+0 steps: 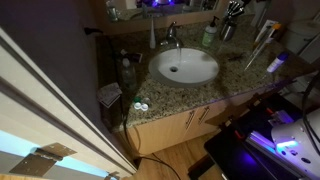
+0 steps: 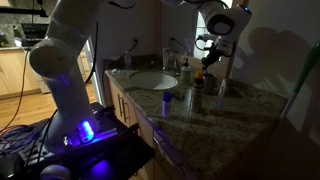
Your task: Open the tap, wet the toothbrush, put it back and close the tap
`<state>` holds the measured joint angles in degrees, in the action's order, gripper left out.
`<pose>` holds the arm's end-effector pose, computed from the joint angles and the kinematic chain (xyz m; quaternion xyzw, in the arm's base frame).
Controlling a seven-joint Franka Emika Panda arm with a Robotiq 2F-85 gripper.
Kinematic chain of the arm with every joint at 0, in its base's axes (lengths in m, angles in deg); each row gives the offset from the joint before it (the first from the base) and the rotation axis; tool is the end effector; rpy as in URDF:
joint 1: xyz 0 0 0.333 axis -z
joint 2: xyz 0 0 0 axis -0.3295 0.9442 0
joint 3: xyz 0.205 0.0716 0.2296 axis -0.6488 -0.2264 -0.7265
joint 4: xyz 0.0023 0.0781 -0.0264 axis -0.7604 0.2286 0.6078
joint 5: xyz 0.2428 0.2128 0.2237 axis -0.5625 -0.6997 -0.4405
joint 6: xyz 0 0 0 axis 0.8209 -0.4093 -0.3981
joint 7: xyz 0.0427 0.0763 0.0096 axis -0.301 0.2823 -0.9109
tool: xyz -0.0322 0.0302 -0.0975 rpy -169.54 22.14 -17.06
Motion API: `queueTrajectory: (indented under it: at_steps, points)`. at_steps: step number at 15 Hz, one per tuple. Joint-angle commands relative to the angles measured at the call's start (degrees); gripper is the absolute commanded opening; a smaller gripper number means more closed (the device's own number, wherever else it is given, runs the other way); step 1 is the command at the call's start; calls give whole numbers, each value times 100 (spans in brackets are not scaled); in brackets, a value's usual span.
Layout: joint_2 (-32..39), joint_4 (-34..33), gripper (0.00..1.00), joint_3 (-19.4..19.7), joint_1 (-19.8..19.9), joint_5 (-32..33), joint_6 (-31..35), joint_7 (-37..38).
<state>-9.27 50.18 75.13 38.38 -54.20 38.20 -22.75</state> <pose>0.6314 -0.3057 0.3443 -0.6028 0.7564 0.1312 0.2173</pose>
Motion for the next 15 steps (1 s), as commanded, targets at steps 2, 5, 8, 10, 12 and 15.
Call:
queueTrajectory:
  at_steps: [2,5,8,10,12,15]
  points:
    - [-716,356,2,-31,206,-6,-189,-678]
    - [-1217,529,2,-7,316,1,-558,-1310]
    - [-1700,613,2,94,379,184,-1249,-2155]
    - [-1908,598,2,168,441,106,-1807,-2628]
    - [-2014,589,2,253,459,73,-2349,-3058]
    - [-1995,488,2,352,480,47,-3221,-3593]
